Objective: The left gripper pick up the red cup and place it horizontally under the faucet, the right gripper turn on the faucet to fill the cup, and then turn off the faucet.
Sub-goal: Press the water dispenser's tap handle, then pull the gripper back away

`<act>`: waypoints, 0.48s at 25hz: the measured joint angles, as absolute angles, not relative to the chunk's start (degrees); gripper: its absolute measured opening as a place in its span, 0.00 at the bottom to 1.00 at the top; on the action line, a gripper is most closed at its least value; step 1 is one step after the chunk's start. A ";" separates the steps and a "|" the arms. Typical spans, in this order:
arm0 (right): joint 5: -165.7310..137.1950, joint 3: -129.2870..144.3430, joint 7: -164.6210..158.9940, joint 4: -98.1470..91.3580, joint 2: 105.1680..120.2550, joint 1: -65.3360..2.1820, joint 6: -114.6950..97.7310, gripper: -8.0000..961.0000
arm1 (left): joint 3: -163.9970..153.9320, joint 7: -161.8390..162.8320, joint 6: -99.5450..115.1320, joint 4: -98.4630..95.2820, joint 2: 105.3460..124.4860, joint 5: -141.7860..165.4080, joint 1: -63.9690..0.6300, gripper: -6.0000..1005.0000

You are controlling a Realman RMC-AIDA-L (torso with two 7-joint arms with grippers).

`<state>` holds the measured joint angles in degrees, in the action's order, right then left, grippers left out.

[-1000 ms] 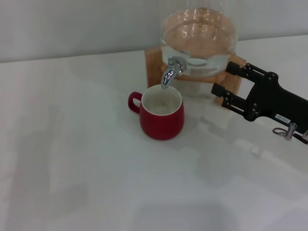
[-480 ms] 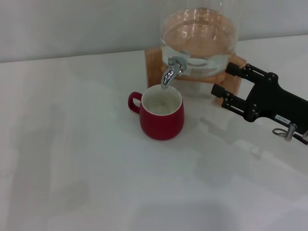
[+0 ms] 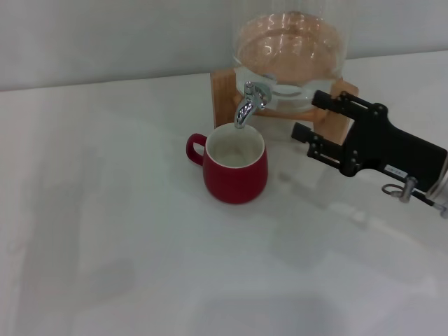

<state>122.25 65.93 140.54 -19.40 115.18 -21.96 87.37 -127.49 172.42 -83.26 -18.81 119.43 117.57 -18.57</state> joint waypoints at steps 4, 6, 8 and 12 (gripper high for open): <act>122.25 67.18 140.54 -19.02 115.39 -23.39 87.29 0.69 | -127.53 172.44 -82.79 -18.80 119.53 117.68 -18.74 0.88; 122.25 67.43 140.54 -18.79 115.49 -23.64 87.25 0.69 | -127.53 172.44 -82.34 -18.81 119.53 117.69 -18.84 0.88; 122.25 67.64 140.54 -18.36 115.61 -24.02 87.21 0.69 | -127.53 172.44 -82.12 -18.80 119.51 117.70 -18.90 0.88; 122.25 68.08 140.55 -17.74 115.74 -24.73 87.18 0.69 | -127.53 172.44 -82.08 -18.81 119.48 117.75 -18.92 0.88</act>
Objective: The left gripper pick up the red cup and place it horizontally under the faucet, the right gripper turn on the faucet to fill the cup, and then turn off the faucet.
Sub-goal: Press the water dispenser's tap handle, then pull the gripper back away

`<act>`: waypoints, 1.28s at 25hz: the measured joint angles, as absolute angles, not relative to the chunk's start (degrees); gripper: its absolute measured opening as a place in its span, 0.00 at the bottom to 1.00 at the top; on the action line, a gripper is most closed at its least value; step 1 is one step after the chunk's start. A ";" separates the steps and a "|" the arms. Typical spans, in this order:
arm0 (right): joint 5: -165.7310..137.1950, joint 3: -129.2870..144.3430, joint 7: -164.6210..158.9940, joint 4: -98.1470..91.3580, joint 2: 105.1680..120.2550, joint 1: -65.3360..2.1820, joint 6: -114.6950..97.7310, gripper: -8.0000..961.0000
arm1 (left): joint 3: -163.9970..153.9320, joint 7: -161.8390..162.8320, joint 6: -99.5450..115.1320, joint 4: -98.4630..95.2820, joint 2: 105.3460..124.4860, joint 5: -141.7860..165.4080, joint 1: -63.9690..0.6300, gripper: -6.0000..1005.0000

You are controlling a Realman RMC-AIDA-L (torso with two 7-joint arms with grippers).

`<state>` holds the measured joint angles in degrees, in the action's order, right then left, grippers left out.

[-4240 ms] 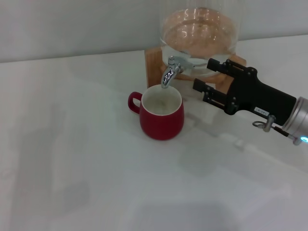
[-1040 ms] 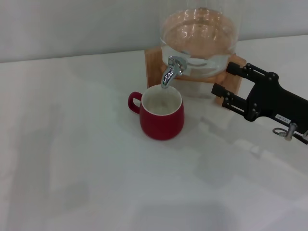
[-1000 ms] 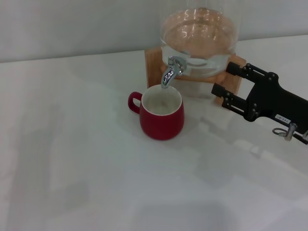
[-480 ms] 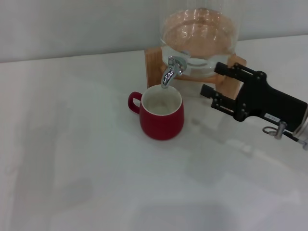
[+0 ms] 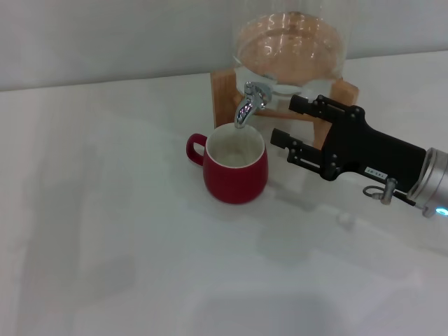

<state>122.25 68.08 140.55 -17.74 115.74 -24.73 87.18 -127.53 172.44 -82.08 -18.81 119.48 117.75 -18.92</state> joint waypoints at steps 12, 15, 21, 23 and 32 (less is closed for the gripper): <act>122.29 69.56 140.62 -17.74 115.95 -25.62 87.19 0.69 | -128.03 172.44 -82.35 -18.81 119.44 117.78 -18.89 0.88; 122.54 70.94 140.48 -17.75 115.94 -25.83 87.27 0.69 | -128.04 172.44 -82.45 -18.81 119.44 117.77 -18.90 0.88; 122.62 73.22 140.20 -17.83 116.12 -26.12 87.71 0.69 | -128.06 172.44 -82.28 -18.81 119.45 117.77 -18.89 0.88; 122.68 73.92 140.14 -17.86 116.18 -26.40 87.84 0.69 | -128.06 172.44 -82.25 -18.81 119.48 117.77 -18.89 0.88; 123.24 75.05 139.94 -17.81 116.19 -27.39 87.79 0.69 | -128.81 172.44 -82.18 -18.85 119.52 117.77 -18.93 0.88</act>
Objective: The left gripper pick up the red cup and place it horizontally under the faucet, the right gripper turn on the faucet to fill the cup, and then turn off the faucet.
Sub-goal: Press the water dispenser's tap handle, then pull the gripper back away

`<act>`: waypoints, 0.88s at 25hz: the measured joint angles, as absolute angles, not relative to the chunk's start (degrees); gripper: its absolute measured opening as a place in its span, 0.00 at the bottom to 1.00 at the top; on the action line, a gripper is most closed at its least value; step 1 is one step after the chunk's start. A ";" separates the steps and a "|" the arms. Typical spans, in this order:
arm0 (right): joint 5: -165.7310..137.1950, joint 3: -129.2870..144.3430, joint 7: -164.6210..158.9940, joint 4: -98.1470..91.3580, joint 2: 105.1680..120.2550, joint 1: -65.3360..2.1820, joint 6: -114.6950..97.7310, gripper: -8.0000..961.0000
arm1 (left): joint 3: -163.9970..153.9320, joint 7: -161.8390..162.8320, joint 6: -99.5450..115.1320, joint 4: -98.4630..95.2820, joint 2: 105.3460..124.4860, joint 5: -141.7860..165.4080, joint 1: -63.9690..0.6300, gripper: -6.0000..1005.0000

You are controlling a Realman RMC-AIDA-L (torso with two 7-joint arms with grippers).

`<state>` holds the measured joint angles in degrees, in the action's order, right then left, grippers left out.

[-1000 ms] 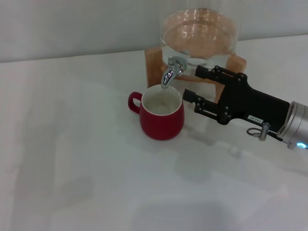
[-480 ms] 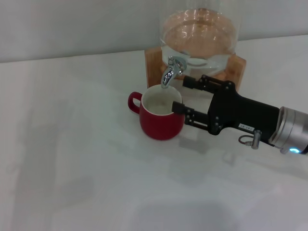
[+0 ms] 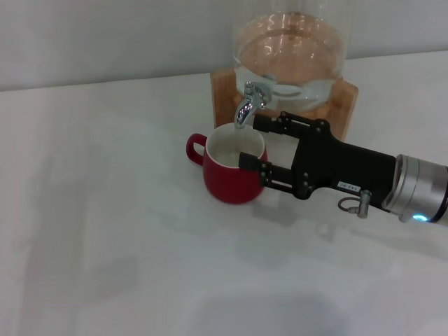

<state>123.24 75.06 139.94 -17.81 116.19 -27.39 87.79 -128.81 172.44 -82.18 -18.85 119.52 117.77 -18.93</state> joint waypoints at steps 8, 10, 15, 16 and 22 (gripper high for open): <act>123.57 75.71 139.92 -15.27 116.19 -30.44 87.56 0.69 | -129.59 172.44 -82.09 -18.85 119.53 117.77 -19.32 0.88; 123.58 76.01 139.92 -15.11 116.19 -30.74 87.56 0.69 | -129.61 172.44 -82.08 -18.84 119.53 117.77 -19.34 0.88; 123.58 76.11 139.92 -14.99 116.19 -31.16 87.21 0.69 | -129.61 172.44 -82.08 -18.81 119.54 117.77 -19.37 0.88; 123.58 76.11 139.92 -14.99 116.19 -31.21 87.05 0.69 | -129.60 172.44 -82.08 -18.83 119.53 117.77 -19.41 0.88; 123.62 76.21 139.92 -14.94 116.19 -31.91 85.43 0.69 | -129.62 172.44 -82.08 -18.87 119.53 117.77 -19.51 0.88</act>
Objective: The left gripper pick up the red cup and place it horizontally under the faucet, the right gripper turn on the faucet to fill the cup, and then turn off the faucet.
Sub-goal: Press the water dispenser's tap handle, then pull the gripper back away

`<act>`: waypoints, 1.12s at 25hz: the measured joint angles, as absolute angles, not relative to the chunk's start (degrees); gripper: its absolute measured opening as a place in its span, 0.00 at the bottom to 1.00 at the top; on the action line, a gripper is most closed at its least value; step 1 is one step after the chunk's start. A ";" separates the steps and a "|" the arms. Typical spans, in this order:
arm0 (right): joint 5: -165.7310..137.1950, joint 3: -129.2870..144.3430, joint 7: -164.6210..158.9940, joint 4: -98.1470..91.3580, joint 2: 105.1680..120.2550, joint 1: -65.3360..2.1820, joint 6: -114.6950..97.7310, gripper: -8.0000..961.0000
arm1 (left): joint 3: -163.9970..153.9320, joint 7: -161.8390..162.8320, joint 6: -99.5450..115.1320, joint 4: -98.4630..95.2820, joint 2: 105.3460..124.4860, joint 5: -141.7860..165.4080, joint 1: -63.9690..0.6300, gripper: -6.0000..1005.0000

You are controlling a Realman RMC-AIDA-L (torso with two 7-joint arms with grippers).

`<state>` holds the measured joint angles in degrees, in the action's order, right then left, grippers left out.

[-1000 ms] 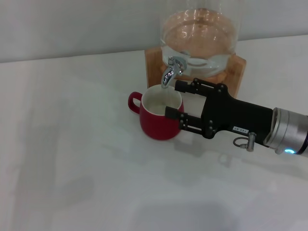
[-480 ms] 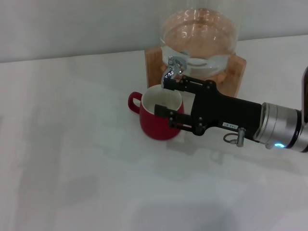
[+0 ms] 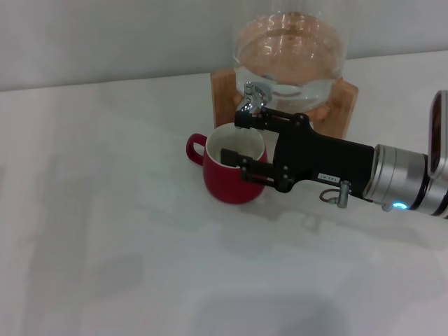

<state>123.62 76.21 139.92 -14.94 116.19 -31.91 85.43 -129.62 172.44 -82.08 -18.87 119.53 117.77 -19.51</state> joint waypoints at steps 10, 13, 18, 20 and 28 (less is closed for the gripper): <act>125.70 76.17 140.06 -15.03 116.19 -31.90 83.50 0.69 | -129.64 172.44 -82.46 -18.84 119.54 117.77 -19.51 0.88; 125.85 76.01 140.23 -15.07 116.19 -31.54 83.49 0.69 | -129.64 172.44 -82.51 -18.82 119.53 117.77 -19.51 0.88; 126.34 75.92 140.35 -15.01 116.10 -30.88 83.49 0.69 | -129.64 172.44 -82.53 -18.81 119.53 117.77 -19.51 0.88; 126.52 75.93 140.38 -15.01 116.04 -30.61 83.48 0.69 | -129.64 172.44 -82.53 -18.81 119.53 117.77 -19.51 0.88; 127.10 75.94 140.47 -15.39 115.93 -29.51 82.91 0.69 | -129.64 172.44 -82.53 -18.86 119.53 117.77 -19.51 0.88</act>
<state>127.10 75.94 140.47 -15.39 115.93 -29.51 82.91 -129.64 172.44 -82.53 -18.86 119.53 117.77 -19.51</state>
